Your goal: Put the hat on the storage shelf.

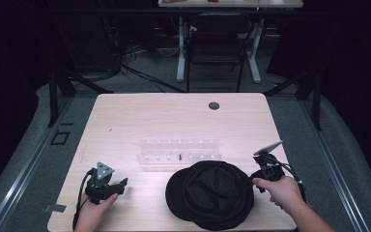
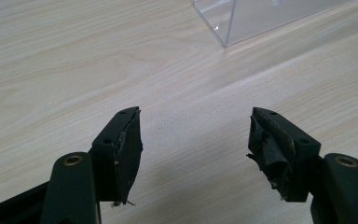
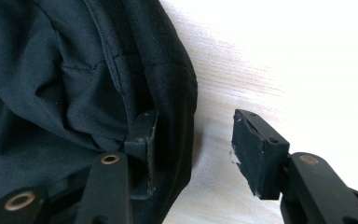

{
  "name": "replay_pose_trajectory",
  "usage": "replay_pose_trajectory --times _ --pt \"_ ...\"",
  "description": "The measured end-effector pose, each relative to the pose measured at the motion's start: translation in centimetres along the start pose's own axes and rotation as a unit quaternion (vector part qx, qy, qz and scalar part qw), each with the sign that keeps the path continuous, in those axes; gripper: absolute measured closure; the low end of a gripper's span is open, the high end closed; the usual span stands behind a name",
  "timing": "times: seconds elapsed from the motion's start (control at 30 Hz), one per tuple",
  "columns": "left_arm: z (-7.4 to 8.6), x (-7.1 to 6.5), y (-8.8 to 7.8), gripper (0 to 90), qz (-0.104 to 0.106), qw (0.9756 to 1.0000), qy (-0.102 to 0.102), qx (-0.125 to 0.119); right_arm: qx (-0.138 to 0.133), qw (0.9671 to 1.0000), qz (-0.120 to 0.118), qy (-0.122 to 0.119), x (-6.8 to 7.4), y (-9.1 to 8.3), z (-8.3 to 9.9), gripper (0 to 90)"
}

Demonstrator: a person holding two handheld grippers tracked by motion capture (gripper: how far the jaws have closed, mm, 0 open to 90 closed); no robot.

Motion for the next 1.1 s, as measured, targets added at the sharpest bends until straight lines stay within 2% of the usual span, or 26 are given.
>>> replay_pose_trajectory --times 0.03,0.07,0.17,0.2,0.27,0.3,0.37,0.4,0.43,0.5,0.53,0.6,0.7,0.73,0.83,0.93,1.0,1.1 --pt "0.0 0.0 0.0 34.7 0.000 1.0000 0.000 0.000 0.000 1.0000 0.000 0.000 0.0 0.0 0.0 51.0" --pt "0.0 0.0 0.0 34.7 0.000 1.0000 0.000 0.000 0.006 0.9999 0.008 -0.012 -0.2 -0.1 0.0 49.6" --pt "0.0 0.0 0.0 34.7 0.000 1.0000 0.000 0.001 0.004 0.9999 0.008 -0.008 -0.1 -0.1 0.0 50.2" --pt "0.0 0.0 0.0 34.7 0.000 1.0000 0.000 0.001 0.003 0.9999 -0.005 -0.011 0.0 0.0 0.0 55.9" --pt "0.0 0.0 0.0 34.7 0.000 1.0000 0.000 0.001 0.006 0.9999 -0.005 -0.013 0.0 -0.1 0.0 57.6" --pt "0.0 0.0 0.0 34.7 0.000 1.0000 0.000 0.002 0.000 0.9999 -0.011 -0.006 0.2 0.0 0.0 62.1" --pt "0.0 0.1 0.0 34.7 0.000 1.0000 -0.001 0.002 -0.001 0.9996 -0.026 -0.006 0.3 0.1 0.0 66.7" --pt "0.0 0.1 0.0 34.7 0.000 1.0000 -0.001 0.002 0.008 0.9995 -0.026 -0.018 0.2 -0.1 0.1 69.5" --pt "0.1 0.1 0.0 34.7 0.000 1.0000 -0.001 0.002 0.003 0.9993 -0.037 -0.008 0.4 0.0 0.0 71.7" --pt "0.1 0.1 0.1 34.7 -0.001 1.0000 -0.004 0.001 0.003 0.9990 -0.045 -0.006 0.4 0.0 0.0 76.6" --pt "0.1 0.1 0.0 34.7 -0.001 1.0000 -0.004 0.001 0.011 0.9986 -0.050 -0.015 0.3 -0.2 0.0 79.2" --pt "0.1 0.1 0.0 34.7 -0.001 1.0000 -0.004 0.002 0.007 0.9979 -0.065 -0.004 0.5 -0.2 0.0 84.9" --pt "0.1 0.2 0.1 34.7 -0.001 1.0000 -0.003 0.002 0.006 0.9971 -0.076 0.001 0.4 -0.2 0.0 86.5" --pt "0.1 0.1 0.1 34.7 -0.001 1.0000 -0.002 0.002 0.010 0.9962 -0.087 0.000 0.3 -0.3 0.0 87.3" --pt "0.1 0.1 0.1 34.7 -0.001 1.0000 -0.002 0.002 0.020 0.9956 -0.091 -0.009 -0.1 -0.5 0.2 87.8" --pt "0.1 0.1 0.1 34.7 -0.002 1.0000 -0.003 0.003 0.006 0.9940 -0.107 0.022 0.2 -0.6 0.0 88.0" --pt "0.1 0.1 0.1 34.7 -0.002 1.0000 -0.002 0.003 0.013 0.9928 -0.118 0.011 0.0 -0.9 0.1 88.0" --pt "0.1 0.1 0.1 34.7 -0.002 1.0000 -0.003 0.003 0.002 0.9921 -0.124 0.022 0.1 -1.0 0.1 88.1"
Point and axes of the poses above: each handheld gripper's, and its own axes: y roughly forward along the jaws, z roughly out of its underside, x roughly to its left, the point moved 6 cm from there along y, roughly forward along the jaws, and after that the axes turned 13 degrees about z, right-handed, at the moved point
